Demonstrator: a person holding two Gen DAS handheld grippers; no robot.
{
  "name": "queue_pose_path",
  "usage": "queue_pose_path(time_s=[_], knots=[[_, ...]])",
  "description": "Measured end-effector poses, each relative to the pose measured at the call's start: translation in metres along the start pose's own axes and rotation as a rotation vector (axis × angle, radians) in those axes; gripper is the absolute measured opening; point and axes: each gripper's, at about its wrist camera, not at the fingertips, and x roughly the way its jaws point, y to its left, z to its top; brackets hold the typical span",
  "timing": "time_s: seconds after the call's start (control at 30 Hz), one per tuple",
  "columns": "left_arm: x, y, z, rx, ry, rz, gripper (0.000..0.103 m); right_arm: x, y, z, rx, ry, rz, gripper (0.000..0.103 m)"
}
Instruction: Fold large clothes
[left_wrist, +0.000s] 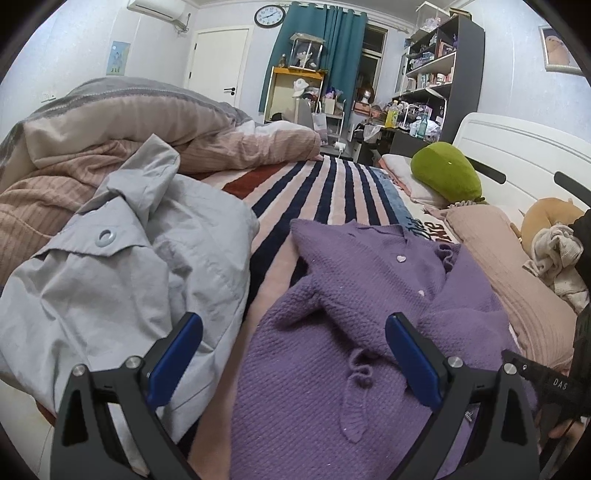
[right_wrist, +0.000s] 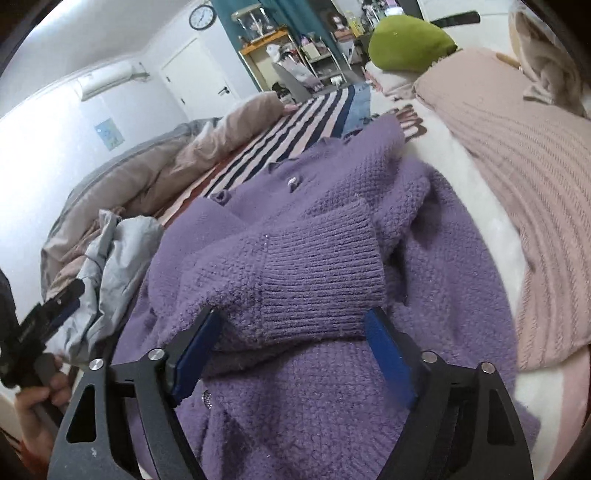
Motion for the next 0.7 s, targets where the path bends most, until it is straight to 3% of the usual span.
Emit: queue_pose_path(time_s=[0.17, 0.23, 0.27, 0.3, 0.47, 0.6, 0.7], knots=[[0.003, 0.000, -0.002, 0.065, 0.014, 0.009, 0.098, 0.014, 0.010, 0.002, -0.070, 0.010, -0.126, 0.094], [0.004, -0.001, -0.003, 0.090, 0.023, 0.013, 0.098, 0.023, 0.007, 0.004, -0.068, 0.024, -0.159, 0.093], [0.005, -0.001, -0.003, 0.099, 0.029, 0.003, 0.098, 0.026, 0.007, 0.005, -0.065, 0.027, -0.150, 0.084], [0.007, -0.001, -0.003, 0.104, 0.035, -0.010, 0.098, 0.025, 0.010, 0.005, -0.078, 0.017, -0.143, 0.068], [0.012, 0.002, -0.004, 0.126, 0.074, -0.040, 0.098, 0.022, 0.038, -0.002, -0.273, -0.042, -0.152, 0.031], [0.010, 0.007, -0.004, 0.123, 0.072, -0.006, 0.098, 0.007, 0.054, -0.006, -0.353, -0.150, -0.102, 0.020], [0.005, 0.010, -0.002, 0.096, 0.051, -0.013, 0.098, -0.008, 0.066, -0.007, -0.391, -0.196, 0.055, 0.018]])
